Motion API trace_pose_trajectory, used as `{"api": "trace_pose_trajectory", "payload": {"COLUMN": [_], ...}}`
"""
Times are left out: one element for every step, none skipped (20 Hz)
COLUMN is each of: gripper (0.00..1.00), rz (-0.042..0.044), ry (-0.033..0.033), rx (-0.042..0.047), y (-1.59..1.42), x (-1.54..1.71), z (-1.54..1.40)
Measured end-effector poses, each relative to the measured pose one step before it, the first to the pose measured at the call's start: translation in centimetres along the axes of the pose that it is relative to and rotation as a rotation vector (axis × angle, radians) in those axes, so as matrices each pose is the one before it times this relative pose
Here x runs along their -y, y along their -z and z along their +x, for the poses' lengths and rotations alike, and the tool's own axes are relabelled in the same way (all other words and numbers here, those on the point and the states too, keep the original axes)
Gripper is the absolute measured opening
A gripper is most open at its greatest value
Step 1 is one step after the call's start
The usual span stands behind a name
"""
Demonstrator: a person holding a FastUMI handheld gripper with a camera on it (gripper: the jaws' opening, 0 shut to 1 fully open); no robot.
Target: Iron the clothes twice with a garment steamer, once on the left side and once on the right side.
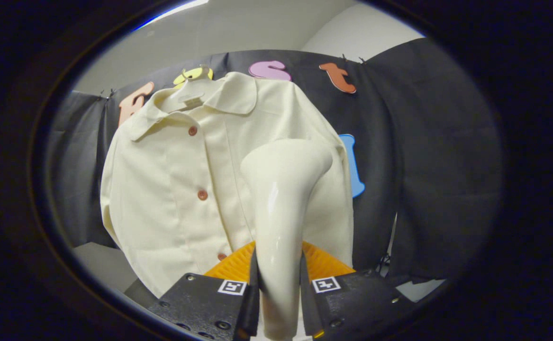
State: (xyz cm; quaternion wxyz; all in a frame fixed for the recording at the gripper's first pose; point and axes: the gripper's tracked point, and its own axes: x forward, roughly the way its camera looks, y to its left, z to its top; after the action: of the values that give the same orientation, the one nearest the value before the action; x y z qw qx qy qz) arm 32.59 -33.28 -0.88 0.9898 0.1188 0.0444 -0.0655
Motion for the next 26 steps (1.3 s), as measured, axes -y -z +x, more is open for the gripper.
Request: {"api": "trace_pose_trajectory", "payload": {"gripper": [0.36, 0.36, 0.36, 0.36, 0.36, 0.36, 0.36, 0.36, 0.36, 0.36, 0.36, 0.36, 0.36, 0.36, 0.36, 0.36, 0.36, 0.36, 0.36, 0.36, 0.36, 0.36, 0.36, 0.36, 0.37, 0.36], "rz": [0.00742, 0.00751, -0.00584, -0.00811, 0.00047, 0.00658, 0.02072, 0.01456, 0.01175, 0.00482, 0.00129, 0.00812, 0.00415, 0.00383, -0.00115, 0.00266, 0.00075, -0.00351, -0.00130, 0.00376, 0.00138, -0.00266, -0.00285, -0.00021, -0.00145, 0.00422], "ry": [-0.00158, 0.00289, 0.00789, 0.01371, 0.00742, -0.00528, -0.00195, -0.00487, -0.00071, 0.00059, -0.00127, 0.00219, 0.00050, 0.00080, -0.00134, 0.00001, -0.00092, 0.00283, -0.00005, -0.00084, 0.00023, 0.00179, 0.00248, 0.00125, 0.00334, 0.00311], "rx": [-0.00656, 0.00040, -0.00609, -0.01080, -0.01165, -0.00465, -0.00453, -0.00942, -0.00307, -0.00527, -0.00564, -0.00367, -0.00168, -0.00893, -0.00693, -0.00548, -0.00614, -0.00762, -0.00392, -0.00741, -0.00128, -0.00252, 0.00228, -0.00270, -0.00103, -0.00235], "y": [0.930, 0.904, 1.084, 1.271, 1.307, 1.147, 1.010, 1.144, 0.876, 0.916, 0.831, 0.678, 0.603, 0.799, 0.648, 0.534, 0.501, 0.566, 0.527, 0.572, 0.487, 0.532, 0.466, 0.667, 0.535, 0.594], "x": [0.263, 0.283, 0.451, 0.480, 0.337, 0.215, 0.258, 0.212, 0.258, 0.331, 0.246, -0.068, 0.086, 0.330, 0.195, 0.263, 0.149, 0.164, 0.181, 0.104, 0.122, 0.109, 0.000, 0.156, 0.167, 0.145], "z": [-0.210, -0.194, -0.143, -0.178, -0.292, -0.220, -0.037, -0.071, -0.040, -0.080, -0.161, 0.065, 0.064, -0.259, -0.134, -0.170, -0.108, 0.053, 0.036, -0.185, -0.048, -0.059, -0.054, -0.074, -0.057, -0.211]}}
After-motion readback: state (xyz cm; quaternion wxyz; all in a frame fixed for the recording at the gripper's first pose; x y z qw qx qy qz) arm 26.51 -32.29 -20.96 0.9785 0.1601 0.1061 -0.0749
